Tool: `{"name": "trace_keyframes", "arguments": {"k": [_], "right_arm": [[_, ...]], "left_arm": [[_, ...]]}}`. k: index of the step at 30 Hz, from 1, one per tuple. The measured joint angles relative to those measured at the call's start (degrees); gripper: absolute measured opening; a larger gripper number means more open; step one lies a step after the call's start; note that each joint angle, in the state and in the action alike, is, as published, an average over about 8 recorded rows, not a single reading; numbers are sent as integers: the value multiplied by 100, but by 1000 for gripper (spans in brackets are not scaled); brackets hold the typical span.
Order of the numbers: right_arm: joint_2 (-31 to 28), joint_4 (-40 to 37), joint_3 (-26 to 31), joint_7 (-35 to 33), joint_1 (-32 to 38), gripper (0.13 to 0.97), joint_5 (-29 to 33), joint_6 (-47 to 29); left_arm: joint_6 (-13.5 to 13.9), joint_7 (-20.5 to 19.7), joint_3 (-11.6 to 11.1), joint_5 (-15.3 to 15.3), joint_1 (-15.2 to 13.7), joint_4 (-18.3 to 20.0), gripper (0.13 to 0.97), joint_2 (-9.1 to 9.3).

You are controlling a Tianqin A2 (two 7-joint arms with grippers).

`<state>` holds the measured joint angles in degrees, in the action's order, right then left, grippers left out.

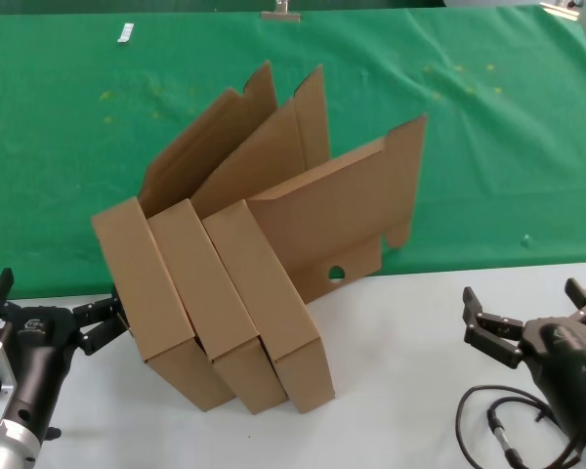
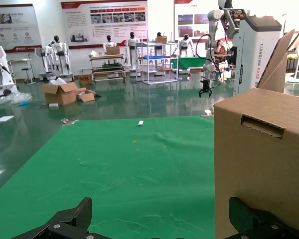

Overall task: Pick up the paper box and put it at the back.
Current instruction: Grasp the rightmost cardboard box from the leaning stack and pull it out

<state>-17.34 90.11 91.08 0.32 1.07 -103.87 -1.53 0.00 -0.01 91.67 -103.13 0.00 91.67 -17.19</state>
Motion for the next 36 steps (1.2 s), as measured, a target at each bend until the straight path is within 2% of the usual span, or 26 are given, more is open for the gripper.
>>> {"name": "trace_keyframes", "arguments": {"k": [36], "right_arm": [[0,0,0,0,0,966,0,0]], "left_arm": [[0,1,0,0,0,0,966,0]]}}
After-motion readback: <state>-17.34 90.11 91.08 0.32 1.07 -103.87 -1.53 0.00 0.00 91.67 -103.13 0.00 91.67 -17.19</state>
